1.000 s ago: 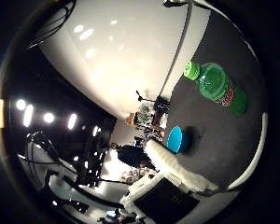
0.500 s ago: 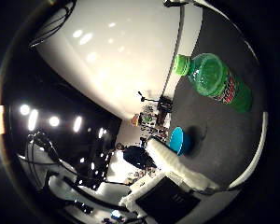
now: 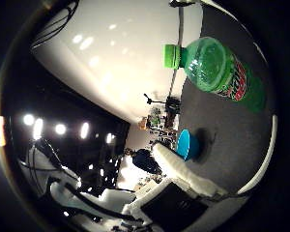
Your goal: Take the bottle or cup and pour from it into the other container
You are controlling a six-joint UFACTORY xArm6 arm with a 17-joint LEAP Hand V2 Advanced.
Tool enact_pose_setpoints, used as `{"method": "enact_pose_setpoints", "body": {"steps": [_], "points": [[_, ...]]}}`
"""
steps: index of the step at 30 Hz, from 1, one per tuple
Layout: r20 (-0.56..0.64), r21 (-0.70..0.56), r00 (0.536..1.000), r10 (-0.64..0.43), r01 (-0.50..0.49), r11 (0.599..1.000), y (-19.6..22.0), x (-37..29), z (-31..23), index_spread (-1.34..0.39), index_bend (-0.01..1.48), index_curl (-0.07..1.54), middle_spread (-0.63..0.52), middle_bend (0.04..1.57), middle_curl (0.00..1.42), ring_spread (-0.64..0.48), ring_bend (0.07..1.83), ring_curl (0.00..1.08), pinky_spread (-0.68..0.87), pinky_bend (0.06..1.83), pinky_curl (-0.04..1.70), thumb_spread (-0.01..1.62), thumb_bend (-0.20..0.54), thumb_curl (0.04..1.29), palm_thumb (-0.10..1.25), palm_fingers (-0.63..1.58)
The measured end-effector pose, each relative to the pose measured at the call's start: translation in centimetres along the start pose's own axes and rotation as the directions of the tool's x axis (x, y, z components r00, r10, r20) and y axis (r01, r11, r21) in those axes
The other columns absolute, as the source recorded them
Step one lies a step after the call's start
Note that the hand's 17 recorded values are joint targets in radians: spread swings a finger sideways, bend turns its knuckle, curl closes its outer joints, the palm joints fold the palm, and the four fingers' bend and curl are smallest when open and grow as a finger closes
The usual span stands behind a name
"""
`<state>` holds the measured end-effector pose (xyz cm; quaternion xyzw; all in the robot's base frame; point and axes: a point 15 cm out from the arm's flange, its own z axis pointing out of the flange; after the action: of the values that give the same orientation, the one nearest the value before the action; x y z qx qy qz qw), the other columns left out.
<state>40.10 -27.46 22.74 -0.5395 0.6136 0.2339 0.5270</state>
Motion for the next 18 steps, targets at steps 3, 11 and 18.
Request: {"method": "enact_pose_setpoints", "body": {"steps": [3,11,18], "points": [[0.0,-0.003,1.0,-0.002,0.002,1.0,-0.1,0.0,0.1,-0.24,0.16,0.28,0.08,0.24,0.35,0.18,0.4,0.25,0.45,0.81,0.01,0.97,-0.027,0.33,0.6,0.13],[-0.011,-0.016,1.0,-0.021,0.021,1.0,-1.2,-0.2,0.4,-0.24,0.16,0.28,0.08,0.25,0.34,0.18,0.41,0.25,0.44,0.83,0.0,0.97,-0.027,0.33,0.6,0.14],[-0.015,-0.03,0.999,-0.029,0.028,0.999,-1.6,-0.1,1.3,-0.24,0.16,0.28,0.08,0.26,0.34,0.18,0.41,0.25,0.44,0.83,0.0,0.97,-0.027,0.33,0.6,0.14]]}}
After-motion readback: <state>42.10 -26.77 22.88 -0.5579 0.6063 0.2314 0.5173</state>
